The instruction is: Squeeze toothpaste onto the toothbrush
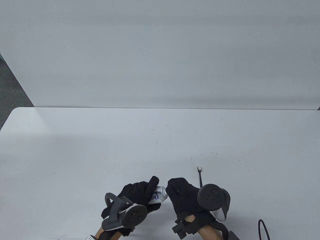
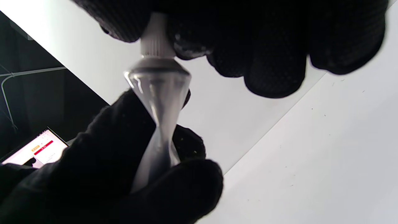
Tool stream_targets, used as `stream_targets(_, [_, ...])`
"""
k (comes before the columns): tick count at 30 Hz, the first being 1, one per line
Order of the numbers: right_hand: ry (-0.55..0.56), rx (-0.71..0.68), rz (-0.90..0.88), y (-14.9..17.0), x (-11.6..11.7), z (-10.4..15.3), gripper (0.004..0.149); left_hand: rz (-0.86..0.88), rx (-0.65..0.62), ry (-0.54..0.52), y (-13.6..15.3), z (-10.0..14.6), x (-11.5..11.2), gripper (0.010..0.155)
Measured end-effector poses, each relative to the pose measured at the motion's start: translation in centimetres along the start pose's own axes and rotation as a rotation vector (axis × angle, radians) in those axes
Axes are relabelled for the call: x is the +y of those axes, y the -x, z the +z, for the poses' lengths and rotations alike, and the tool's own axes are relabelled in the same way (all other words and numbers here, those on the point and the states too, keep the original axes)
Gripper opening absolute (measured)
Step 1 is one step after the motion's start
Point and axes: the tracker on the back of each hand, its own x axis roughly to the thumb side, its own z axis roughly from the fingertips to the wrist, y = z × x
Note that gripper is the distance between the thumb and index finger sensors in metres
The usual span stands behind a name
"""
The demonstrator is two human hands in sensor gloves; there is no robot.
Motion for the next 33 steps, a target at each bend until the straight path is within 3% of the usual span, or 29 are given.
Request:
stream_targets(3, [0.024, -0.013, -0.040, -0.1, 0.2, 0.3, 0.041, -0.052, 0.006, -0.011, -0.5, 0.1, 0.1, 0.088])
stream_targets(6, [0.055, -0.076, 0.036, -0.5, 0.4, 0.6, 0.040, -0.080, 0.002, -0.010, -0.7, 0.1, -0.2, 0.086])
stream_targets(12, [0.068, -0.194, 0.199, -1.4, 0.1, 1.1, 0.041, 0.013, 0.012, 0.079, -0.4, -0.2, -0.8, 0.088])
stream_targets(16, [0.012, -0.107, 0.154, -1.0, -0.6, 0.9, 0.049, -0.020, 0.022, 0.070, -0.6, -0.1, -0.6, 0.088])
stream_targets(18, [0.032, -0.104, 0.115, -0.9, -0.4, 0.8, 0.044, -0.041, 0.016, 0.070, -0.9, -0.1, -0.7, 0.088])
stream_targets(24, [-0.025, -0.212, 0.264, -1.8, 0.6, 1.4, 0.042, -0.062, 0.021, 0.109, -0.9, 0.0, -1.3, 0.089])
stream_targets(28, [-0.061, -0.095, 0.211, -1.1, 0.1, 1.2, 0.055, -0.042, 0.037, 0.089, -0.9, 0.0, -1.1, 0.089])
stream_targets(30, [-0.008, -0.091, 0.177, -0.9, 0.0, 1.1, 0.050, -0.046, 0.037, 0.086, -1.0, 0.0, -1.0, 0.089])
stream_targets(33, [-0.040, -0.126, 0.185, -1.5, 0.2, 1.2, 0.040, -0.073, 0.034, 0.096, -1.0, 0.1, -1.3, 0.089])
